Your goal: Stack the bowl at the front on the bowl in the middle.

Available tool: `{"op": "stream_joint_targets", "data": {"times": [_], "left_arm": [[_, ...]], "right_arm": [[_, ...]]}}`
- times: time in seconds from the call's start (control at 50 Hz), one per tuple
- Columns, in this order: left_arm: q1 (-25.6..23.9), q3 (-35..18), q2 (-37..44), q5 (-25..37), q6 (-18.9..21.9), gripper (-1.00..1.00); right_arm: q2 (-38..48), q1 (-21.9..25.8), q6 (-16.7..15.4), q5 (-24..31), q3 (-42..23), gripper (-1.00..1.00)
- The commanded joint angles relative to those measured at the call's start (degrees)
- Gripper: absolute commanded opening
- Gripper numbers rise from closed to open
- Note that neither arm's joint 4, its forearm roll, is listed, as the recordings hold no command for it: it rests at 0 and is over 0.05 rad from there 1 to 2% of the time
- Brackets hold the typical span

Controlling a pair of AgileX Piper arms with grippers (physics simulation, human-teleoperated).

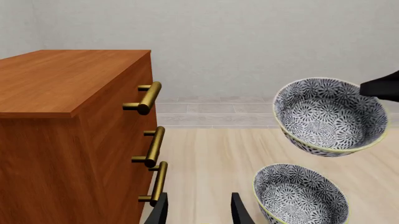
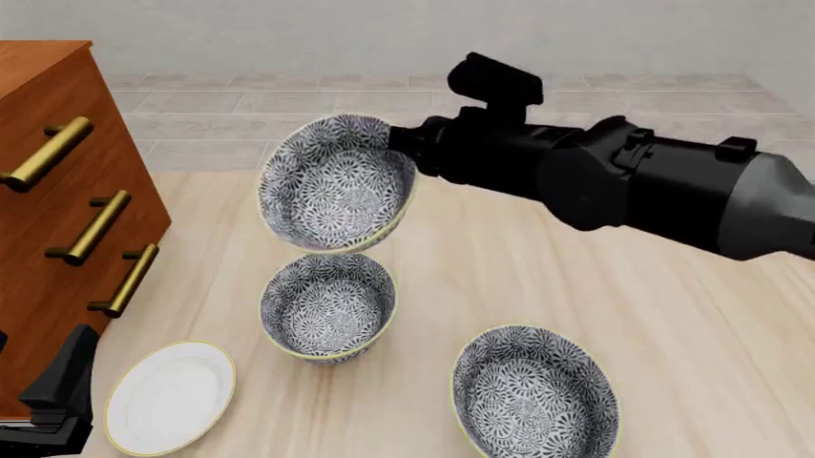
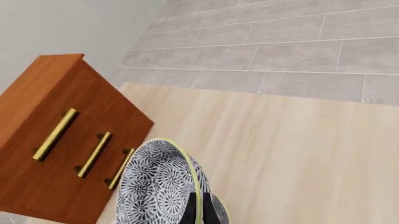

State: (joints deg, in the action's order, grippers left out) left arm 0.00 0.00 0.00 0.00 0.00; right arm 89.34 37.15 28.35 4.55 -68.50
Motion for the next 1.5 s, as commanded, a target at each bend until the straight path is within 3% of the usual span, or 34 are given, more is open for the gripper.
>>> {"op": "stream_joint_targets", "data": {"times": [0.02,0.2,0.96,1.5], "left_arm": [[0.0,0.0,0.0,0.0,0.0,1.0],[0.0,0.0,0.0,0.0,0.0,1.0],[0.0,0.0,0.0,0.0,0.0,1.0],[0.0,0.0,0.0,0.0,0.0,1.0]], "right_arm": [[0.23,0.74,2.68,-3.16,1.18,-1.0],[0.75,2.01,4.9,-6.28,3.88,-1.0],[5.62,2.82,4.02,-11.24,7.64,-1.0],[7.12,4.28,5.56,-15.3,11.6,-1.0]]}}
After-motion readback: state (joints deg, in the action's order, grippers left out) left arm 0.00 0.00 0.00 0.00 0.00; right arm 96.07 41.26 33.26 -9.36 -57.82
